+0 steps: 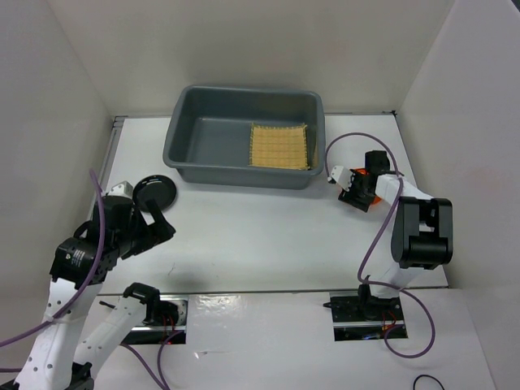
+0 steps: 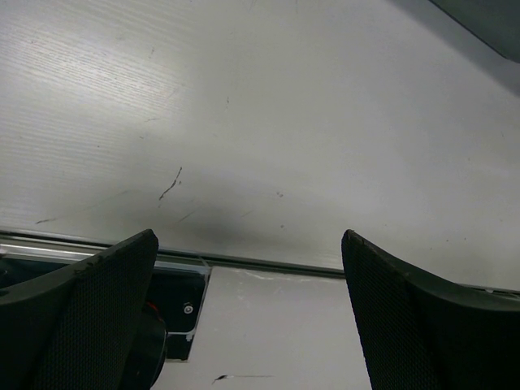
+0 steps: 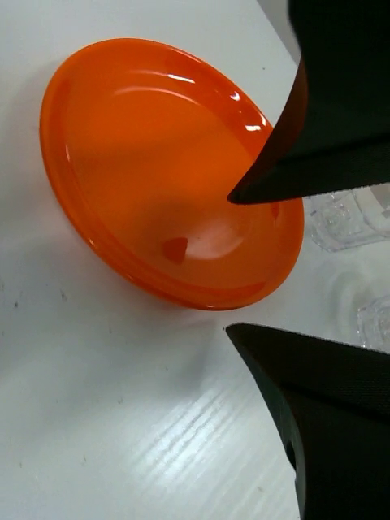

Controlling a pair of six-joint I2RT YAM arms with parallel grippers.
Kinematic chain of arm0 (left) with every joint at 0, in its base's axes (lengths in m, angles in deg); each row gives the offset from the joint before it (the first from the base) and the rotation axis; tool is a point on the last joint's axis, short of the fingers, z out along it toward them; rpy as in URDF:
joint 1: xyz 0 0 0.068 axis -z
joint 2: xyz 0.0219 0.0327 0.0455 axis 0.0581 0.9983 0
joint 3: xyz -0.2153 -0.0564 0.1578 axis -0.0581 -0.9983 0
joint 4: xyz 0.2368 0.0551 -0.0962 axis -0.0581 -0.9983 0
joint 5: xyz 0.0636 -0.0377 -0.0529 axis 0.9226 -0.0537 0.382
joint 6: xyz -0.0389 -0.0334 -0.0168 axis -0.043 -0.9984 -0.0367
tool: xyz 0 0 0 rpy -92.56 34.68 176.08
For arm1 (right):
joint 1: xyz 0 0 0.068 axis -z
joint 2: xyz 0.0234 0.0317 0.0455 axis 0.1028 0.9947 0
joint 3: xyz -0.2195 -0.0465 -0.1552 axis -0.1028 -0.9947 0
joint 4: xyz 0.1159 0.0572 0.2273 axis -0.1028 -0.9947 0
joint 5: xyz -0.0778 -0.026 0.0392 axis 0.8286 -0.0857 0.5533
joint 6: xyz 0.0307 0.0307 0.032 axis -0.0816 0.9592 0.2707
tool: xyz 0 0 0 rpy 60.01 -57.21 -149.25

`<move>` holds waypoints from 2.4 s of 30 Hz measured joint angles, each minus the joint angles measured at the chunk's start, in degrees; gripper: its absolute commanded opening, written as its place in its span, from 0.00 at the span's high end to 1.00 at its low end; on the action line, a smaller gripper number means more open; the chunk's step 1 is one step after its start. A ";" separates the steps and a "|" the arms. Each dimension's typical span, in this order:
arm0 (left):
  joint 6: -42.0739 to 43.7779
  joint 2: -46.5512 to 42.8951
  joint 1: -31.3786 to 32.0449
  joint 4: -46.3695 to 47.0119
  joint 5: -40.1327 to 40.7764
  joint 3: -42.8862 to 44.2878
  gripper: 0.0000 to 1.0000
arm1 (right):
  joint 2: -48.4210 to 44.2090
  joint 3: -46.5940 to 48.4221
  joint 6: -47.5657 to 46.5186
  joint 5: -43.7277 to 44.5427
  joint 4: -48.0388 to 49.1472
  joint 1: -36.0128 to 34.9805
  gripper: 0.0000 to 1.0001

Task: Place the mixed dishes into the plastic bin

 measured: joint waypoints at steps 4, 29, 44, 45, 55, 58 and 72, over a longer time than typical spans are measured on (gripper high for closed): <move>-0.02 -0.70 -0.02 -0.09 -0.02 -0.28 0.00 | 0.00 -2.14 1.07 1.99 3.98 -0.42 0.28; -0.52 -3.61 -0.02 -0.79 0.00 -0.66 0.00 | 2.67 -1.38 12.46 10.34 13.68 -4.79 1.00; -1.38 -4.15 -0.02 -0.94 0.07 -1.46 0.00 | -16.65 9.81 21.35 7.34 4.46 -7.80 1.00; -1.38 -3.98 -0.02 -0.96 0.09 -1.42 0.00 | -17.16 11.63 21.97 7.50 3.45 -9.16 1.00; 0.22 3.82 0.00 -1.86 4.68 5.16 0.00 | -5.57 33.70 26.21 7.78 1.62 -34.64 1.00; 0.79 6.43 -0.02 -2.49 6.86 9.66 0.00 | 3.78 40.54 27.23 7.69 1.29 -35.95 1.00; 2.93 11.39 -0.02 -6.69 11.72 17.03 0.00 | 37.90 57.13 28.06 12.81 -4.22 -35.08 1.00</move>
